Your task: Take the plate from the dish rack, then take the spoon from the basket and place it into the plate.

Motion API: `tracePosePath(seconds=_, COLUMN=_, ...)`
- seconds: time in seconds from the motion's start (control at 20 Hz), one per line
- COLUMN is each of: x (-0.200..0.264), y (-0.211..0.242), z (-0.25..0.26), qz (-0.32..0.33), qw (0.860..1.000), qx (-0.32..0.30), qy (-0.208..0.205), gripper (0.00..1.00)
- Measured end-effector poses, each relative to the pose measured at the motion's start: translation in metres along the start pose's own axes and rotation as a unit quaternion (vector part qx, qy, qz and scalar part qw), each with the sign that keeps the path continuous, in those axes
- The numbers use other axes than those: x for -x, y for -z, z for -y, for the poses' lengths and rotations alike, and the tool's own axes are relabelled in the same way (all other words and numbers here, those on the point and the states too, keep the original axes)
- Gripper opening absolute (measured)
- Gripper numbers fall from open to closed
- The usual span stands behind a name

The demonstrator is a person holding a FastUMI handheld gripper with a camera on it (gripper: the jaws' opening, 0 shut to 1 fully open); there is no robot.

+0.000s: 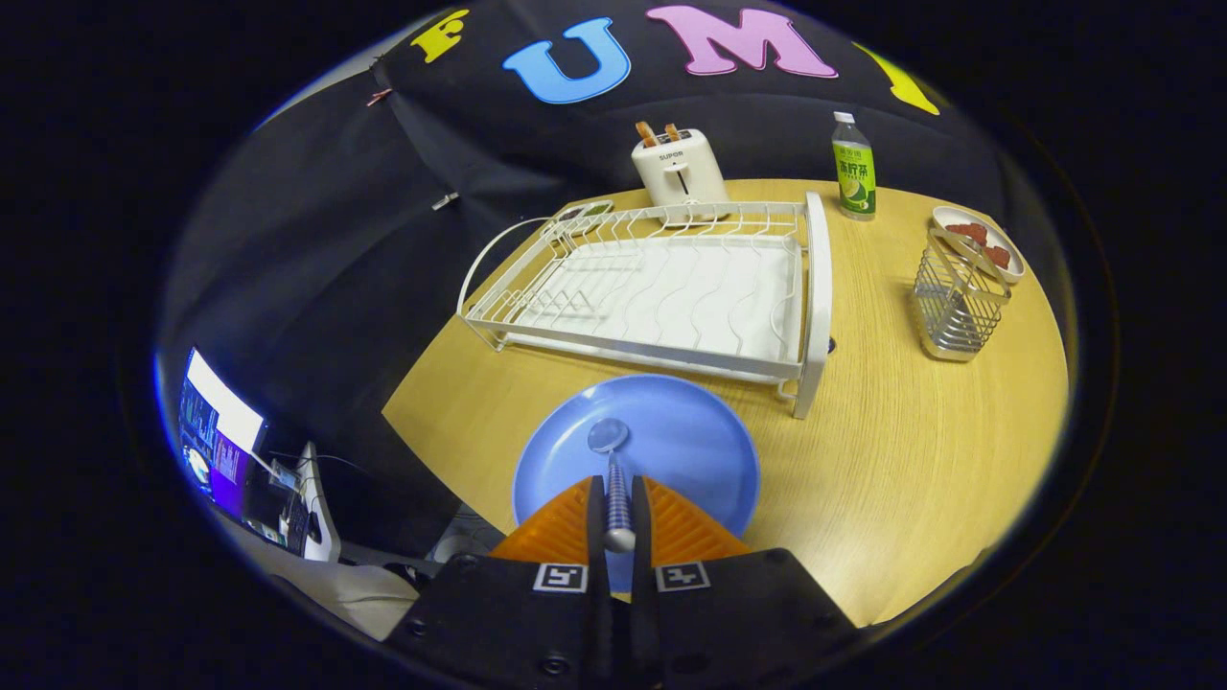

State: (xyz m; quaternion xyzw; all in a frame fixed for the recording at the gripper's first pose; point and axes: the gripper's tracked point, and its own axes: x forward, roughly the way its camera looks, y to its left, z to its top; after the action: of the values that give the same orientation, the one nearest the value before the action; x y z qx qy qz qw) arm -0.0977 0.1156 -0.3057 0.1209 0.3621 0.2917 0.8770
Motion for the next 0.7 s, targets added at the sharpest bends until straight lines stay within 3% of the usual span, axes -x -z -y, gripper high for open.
tracePosePath(seconds=0.25, x=-0.006, y=0.018, z=0.007, qz=-0.021, qw=1.000, qx=0.000, qy=0.015, gripper=0.16)
tracePosePath(seconds=0.35, x=-0.004, y=0.018, z=0.014, qz=-0.019, qw=0.999, qx=0.000, qy=0.030, gripper=0.23)
tracePosePath(seconds=0.5, x=-0.003, y=0.015, z=0.018, qz=-0.014, qw=0.999, qx=-0.006, qy=0.041, gripper=0.68)
tracePosePath(seconds=0.6, x=0.000, y=0.012, z=0.019, qz=-0.011, qw=0.999, qx=-0.008, qy=0.044, gripper=0.86)
tracePosePath(seconds=0.7, x=0.005, y=0.007, z=0.018, qz=-0.006, qw=0.999, qx=-0.008, qy=0.045, gripper=0.94)
